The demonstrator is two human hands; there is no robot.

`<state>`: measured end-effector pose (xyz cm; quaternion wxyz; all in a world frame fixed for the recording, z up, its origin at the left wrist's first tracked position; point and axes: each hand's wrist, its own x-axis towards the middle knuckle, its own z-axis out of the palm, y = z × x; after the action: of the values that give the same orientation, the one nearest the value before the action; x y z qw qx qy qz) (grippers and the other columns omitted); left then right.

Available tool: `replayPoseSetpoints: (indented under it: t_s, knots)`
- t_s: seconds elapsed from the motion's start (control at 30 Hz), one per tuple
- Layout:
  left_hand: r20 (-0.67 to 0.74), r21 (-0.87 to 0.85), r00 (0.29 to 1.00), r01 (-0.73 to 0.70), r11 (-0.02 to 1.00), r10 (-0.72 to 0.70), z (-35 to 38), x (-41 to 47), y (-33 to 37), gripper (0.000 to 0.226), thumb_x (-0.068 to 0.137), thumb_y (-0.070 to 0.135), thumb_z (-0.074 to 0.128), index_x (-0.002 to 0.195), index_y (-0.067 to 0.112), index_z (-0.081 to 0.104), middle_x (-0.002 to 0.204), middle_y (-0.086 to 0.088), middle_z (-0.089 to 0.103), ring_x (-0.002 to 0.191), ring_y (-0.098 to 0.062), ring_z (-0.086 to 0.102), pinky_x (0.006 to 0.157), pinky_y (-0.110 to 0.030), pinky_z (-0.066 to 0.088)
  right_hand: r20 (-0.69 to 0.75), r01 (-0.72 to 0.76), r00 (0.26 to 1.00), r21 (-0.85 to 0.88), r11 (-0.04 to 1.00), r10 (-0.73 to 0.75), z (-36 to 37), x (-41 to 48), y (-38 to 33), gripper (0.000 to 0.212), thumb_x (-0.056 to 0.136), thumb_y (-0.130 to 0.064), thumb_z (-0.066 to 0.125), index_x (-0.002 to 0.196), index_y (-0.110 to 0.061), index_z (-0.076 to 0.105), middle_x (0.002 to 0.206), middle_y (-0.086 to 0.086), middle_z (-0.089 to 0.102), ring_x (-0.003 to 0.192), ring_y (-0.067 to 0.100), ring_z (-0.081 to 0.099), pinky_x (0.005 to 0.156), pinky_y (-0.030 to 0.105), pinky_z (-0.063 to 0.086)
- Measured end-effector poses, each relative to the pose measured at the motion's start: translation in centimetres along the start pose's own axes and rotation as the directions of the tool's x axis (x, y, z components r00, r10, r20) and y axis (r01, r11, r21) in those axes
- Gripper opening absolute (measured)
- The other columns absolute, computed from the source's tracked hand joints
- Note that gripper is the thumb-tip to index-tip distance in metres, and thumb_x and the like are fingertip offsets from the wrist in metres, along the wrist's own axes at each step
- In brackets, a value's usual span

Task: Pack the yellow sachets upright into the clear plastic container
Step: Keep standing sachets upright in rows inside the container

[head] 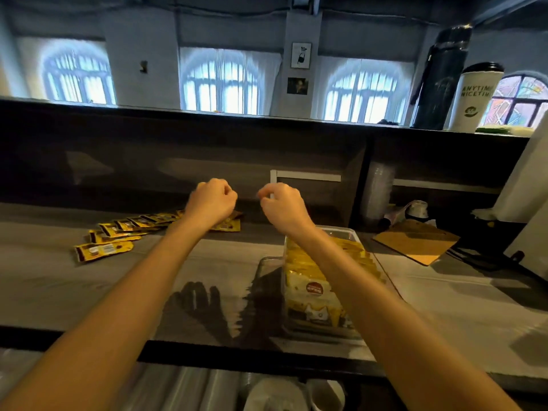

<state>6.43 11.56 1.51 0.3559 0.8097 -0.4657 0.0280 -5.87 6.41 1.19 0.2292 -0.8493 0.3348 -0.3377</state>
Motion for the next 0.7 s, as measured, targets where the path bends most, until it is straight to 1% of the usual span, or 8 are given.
replayPoseSetpoints:
  t_s: [0.07,0.17,0.27,0.37,0.47,0.53,0.6,0.7]
  knots:
    - [-0.039,0.042,0.997,0.074,0.996,-0.072,-1.1,-0.5,-2.4,0.029,0.096,0.02,0.041,0.115,0.009,0.06,0.117,-0.013,0.059,0.109,-0.029,0.054,0.087,-0.037,0.042,0.064,-0.011,0.998,0.025,1.0,0.009,2.7,0.2,-1.6,0.03,0.092,-0.005,0.042,0.115,-0.006,0.061,0.124,0.014,0.058,0.113,0.026,0.055,0.096,0.038,0.048]
    - [-0.067,0.125,0.982,0.183,0.975,-0.176,-1.6,-1.1,-7.2,0.033,0.094,0.019,0.04,0.116,0.007,0.061,0.121,-0.02,0.059,0.116,-0.037,0.051,0.093,-0.041,0.042,0.147,-0.007,0.989,-0.002,1.0,0.007,7.5,0.2,-3.2,0.031,0.089,-0.004,0.042,0.113,-0.002,0.062,0.122,0.018,0.059,0.112,0.032,0.054,0.095,0.043,0.047]
    - [-0.03,0.172,0.963,0.269,0.948,-0.268,-1.2,-1.5,-12.1,0.032,0.093,0.018,0.041,0.112,0.003,0.061,0.121,-0.023,0.059,0.114,-0.038,0.053,0.091,-0.04,0.044,0.283,0.0,0.959,-0.11,0.994,0.032,12.4,0.5,-3.6,0.029,0.091,-0.007,0.043,0.114,0.0,0.059,0.123,0.019,0.058,0.116,0.035,0.051,0.091,0.038,0.044]
    - [0.032,0.254,0.949,0.296,0.921,-0.314,-0.4,-1.2,-16.0,0.033,0.093,0.017,0.04,0.118,0.002,0.055,0.127,-0.022,0.052,0.12,-0.037,0.047,0.095,-0.042,0.041,0.37,-0.032,0.925,-0.164,0.986,0.091,16.4,1.6,-2.7,0.034,0.091,-0.008,0.042,0.123,-0.003,0.054,0.132,0.018,0.052,0.123,0.034,0.047,0.1,0.04,0.042]
    - [0.09,0.327,0.926,0.32,0.889,-0.366,0.5,-0.3,-19.0,0.045,0.094,0.025,0.041,0.138,0.013,0.038,0.146,-0.019,0.031,0.137,-0.036,0.024,0.11,-0.047,0.028,0.386,-0.068,0.912,-0.186,0.98,0.137,19.4,3.4,-1.4,0.041,0.092,-0.014,0.043,0.132,-0.005,0.046,0.143,0.016,0.04,0.132,0.033,0.039,0.108,0.044,0.036]
    - [0.102,0.371,0.909,0.342,0.863,-0.404,0.9,0.9,-20.5,0.053,0.096,0.031,0.039,0.146,0.02,0.024,0.156,-0.017,0.009,0.144,-0.037,0.002,0.115,-0.052,0.015,0.387,-0.075,0.908,-0.229,0.97,0.162,20.7,4.8,-0.6,0.045,0.094,-0.02,0.043,0.138,-0.008,0.038,0.153,0.014,0.023,0.141,0.034,0.023,0.113,0.048,0.028]
    - [0.1,0.394,0.892,0.371,0.841,-0.441,1.3,2.4,-21.7,0.058,0.097,0.037,0.036,0.149,0.026,0.013,0.157,-0.015,-0.008,0.144,-0.038,-0.014,0.115,-0.055,0.005,0.349,-0.096,0.917,-0.282,0.955,0.196,21.6,6.4,0.2,0.05,0.095,-0.027,0.043,0.142,-0.014,0.031,0.158,0.011,0.004,0.145,0.035,0.005,0.116,0.051,0.018]
    - [0.077,0.415,0.871,0.414,0.81,-0.485,1.9,4.8,-23.3,0.061,0.096,0.049,0.028,0.148,0.032,0.001,0.156,-0.012,-0.021,0.141,-0.04,-0.022,0.111,-0.062,0.0,0.245,-0.131,0.945,-0.323,0.937,0.216,22.3,8.9,1.2,0.053,0.095,-0.035,0.043,0.143,-0.02,0.027,0.159,0.008,-0.003,0.146,0.035,-0.004,0.115,0.054,0.01]
